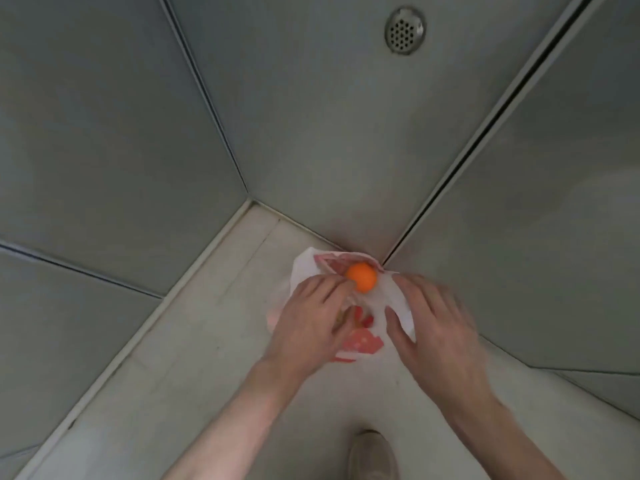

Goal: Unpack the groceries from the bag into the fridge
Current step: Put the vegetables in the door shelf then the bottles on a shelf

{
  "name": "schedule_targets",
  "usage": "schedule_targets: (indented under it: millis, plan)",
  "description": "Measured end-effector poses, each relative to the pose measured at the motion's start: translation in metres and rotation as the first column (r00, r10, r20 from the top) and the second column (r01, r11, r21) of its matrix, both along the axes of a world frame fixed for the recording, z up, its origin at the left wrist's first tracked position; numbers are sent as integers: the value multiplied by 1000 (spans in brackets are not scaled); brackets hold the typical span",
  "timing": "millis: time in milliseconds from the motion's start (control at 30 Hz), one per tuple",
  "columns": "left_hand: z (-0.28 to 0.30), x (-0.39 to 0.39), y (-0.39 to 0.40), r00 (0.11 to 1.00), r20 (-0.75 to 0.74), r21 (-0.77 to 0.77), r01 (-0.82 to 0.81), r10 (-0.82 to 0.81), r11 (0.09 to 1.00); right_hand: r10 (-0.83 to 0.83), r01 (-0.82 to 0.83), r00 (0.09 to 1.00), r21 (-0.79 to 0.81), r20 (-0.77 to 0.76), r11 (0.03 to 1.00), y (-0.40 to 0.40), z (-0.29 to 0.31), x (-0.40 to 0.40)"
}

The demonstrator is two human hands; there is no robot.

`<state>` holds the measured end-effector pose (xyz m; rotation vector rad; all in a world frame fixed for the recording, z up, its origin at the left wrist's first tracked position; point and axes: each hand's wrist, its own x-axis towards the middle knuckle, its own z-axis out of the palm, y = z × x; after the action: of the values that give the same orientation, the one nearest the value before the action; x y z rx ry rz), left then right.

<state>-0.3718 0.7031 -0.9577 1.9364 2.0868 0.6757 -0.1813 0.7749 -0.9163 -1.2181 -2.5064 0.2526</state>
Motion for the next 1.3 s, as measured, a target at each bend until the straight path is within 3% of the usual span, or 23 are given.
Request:
schedule_targets:
  millis: [233, 567, 833, 1100, 1300]
  plan:
    - [-108, -13, 40, 974, -56, -208, 205, -221, 956, -59, 58, 995, 13, 77, 998, 15, -118, -6]
    - [-178, -16, 71, 922, -132, -328, 307, -365, 893, -28, 46, 953, -51, 300, 998, 31, -211, -9]
    - [-204, -7, 68, 896, -236, -295, 302, -376, 906, -26, 98, 882, -129, 470, 987, 34, -246, -16]
    - [-194, -21, 55, 950, -137, -190, 253, -281, 949, -20, 159, 861, -233, 508, 959, 42, -252, -37]
    - [-183, -30, 45, 973, -55, -125, 215, -224, 968, -2, 285, 848, -452, 531, 846, 59, -259, -44]
